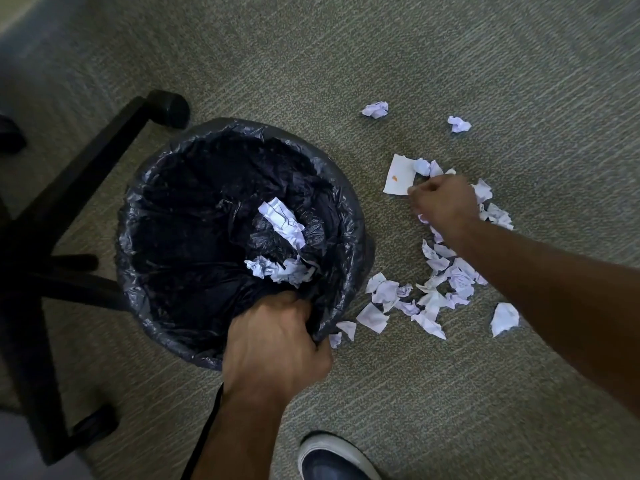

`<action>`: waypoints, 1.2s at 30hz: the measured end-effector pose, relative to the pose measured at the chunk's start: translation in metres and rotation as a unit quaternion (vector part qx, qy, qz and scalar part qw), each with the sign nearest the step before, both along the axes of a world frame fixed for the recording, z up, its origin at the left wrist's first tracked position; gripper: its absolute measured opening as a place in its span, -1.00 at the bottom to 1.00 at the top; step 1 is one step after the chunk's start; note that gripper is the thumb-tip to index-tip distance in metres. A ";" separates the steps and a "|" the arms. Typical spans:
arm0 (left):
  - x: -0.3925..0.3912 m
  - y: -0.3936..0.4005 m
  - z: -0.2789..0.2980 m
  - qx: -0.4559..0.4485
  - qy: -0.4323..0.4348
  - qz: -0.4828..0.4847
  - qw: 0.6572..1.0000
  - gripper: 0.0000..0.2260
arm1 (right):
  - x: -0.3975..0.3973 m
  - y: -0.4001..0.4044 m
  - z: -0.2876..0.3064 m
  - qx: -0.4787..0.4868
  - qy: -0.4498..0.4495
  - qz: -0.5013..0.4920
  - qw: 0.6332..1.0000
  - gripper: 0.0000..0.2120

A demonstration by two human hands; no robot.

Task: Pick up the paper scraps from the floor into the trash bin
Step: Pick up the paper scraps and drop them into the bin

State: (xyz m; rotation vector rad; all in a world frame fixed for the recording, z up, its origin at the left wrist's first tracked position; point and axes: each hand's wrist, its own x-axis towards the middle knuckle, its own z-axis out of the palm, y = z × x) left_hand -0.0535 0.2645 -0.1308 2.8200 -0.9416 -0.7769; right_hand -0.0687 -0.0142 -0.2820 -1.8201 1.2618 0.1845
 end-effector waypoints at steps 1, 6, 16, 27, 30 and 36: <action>0.000 0.000 0.000 -0.001 -0.001 -0.001 1.000 -0.78 | 0.002 -0.005 -0.006 -0.002 0.013 -0.003 1.000 -0.77; 0.001 0.000 0.000 -0.013 0.004 0.002 1.000 -0.78 | 0.015 -0.019 -0.039 -0.002 0.044 -0.001 0.999 -0.59; 0.004 0.000 -0.002 -0.003 0.019 0.001 1.000 -0.82 | 0.022 -0.011 -0.042 -0.070 0.103 0.082 0.989 -0.62; 0.004 -0.001 0.000 0.008 0.027 -0.002 1.000 -0.80 | 0.001 -0.007 -0.023 0.169 -0.033 -0.054 0.984 -0.74; 0.004 -0.001 0.000 0.014 0.028 0.002 1.000 -0.81 | -0.006 -0.007 -0.013 0.232 -0.089 -0.085 0.965 -0.72; 0.002 -0.001 0.000 0.026 0.030 0.002 0.999 -0.82 | 0.005 0.000 0.031 0.322 -0.254 -0.035 0.911 -0.88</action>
